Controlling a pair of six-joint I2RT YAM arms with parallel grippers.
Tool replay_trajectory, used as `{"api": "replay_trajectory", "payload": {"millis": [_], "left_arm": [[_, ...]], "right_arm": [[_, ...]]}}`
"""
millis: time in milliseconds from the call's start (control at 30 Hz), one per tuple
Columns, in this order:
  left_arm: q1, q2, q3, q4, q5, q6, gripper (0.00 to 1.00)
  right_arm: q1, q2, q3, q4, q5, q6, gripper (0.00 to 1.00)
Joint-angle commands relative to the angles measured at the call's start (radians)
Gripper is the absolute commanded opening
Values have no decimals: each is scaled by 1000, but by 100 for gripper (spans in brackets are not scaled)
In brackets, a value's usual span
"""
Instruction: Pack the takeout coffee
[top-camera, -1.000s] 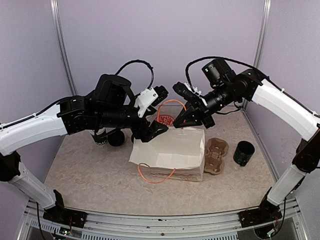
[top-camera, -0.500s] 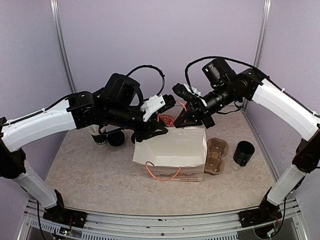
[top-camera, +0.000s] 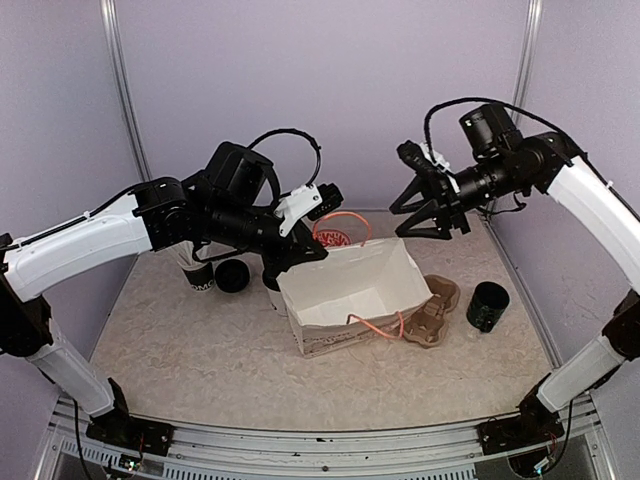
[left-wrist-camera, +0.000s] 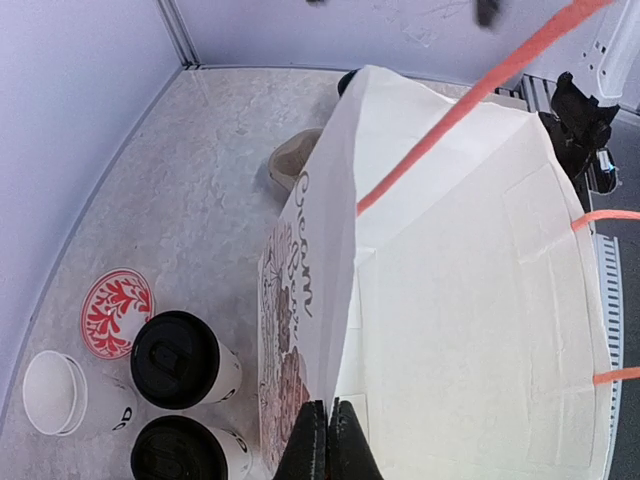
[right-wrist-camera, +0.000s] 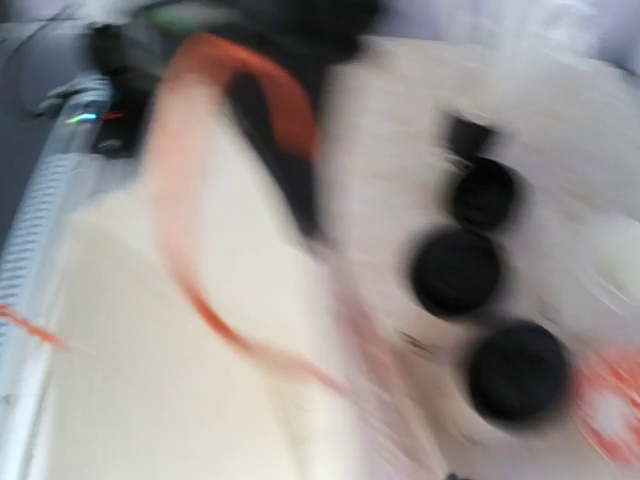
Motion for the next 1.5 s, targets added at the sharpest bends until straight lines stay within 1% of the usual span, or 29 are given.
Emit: {"api": "replay_trajectory", "payload": {"millis": [0,100,233,333,500,567,800,967,1100,1233,1300,1467], "left_arm": [[5,-20,32,-35,45,-21,0],[20,-40,29,-61,79,-36,0],[51,-66,32,-91,136,-61,0],[64,-94,20,-94,164,-79,0],[89,-135,-11,-100,190,-110,0],[96,-144,-22,-108,191,-120,0],[105,-177,-54,-135,189,-133,0],[109,-210,-93,-147,188,-143,0],[110,-226,-117,-143,187,-148,0],[110,-231,-120,-135,188,-145,0],[112,-228,-117,-133,190,-143,0],[112,-214,-114,-133,194,-138,0]], "right_arm": [[-208,-89,-120,-1,-31,-6,51],[-295,-111,-259,23,24,-50,49],[-325,-100,-406,37,174,-181,41],[-325,-77,-510,59,273,-269,30],[-311,4,-562,92,304,-323,11],[-287,39,-570,114,310,-328,7],[-188,182,-609,190,349,-348,4],[-131,289,-599,224,380,-340,2],[-127,346,-542,263,364,-301,2],[-133,408,-480,347,418,-225,2],[-140,440,-437,360,423,-195,7],[-155,495,-362,396,427,-133,10]]}}
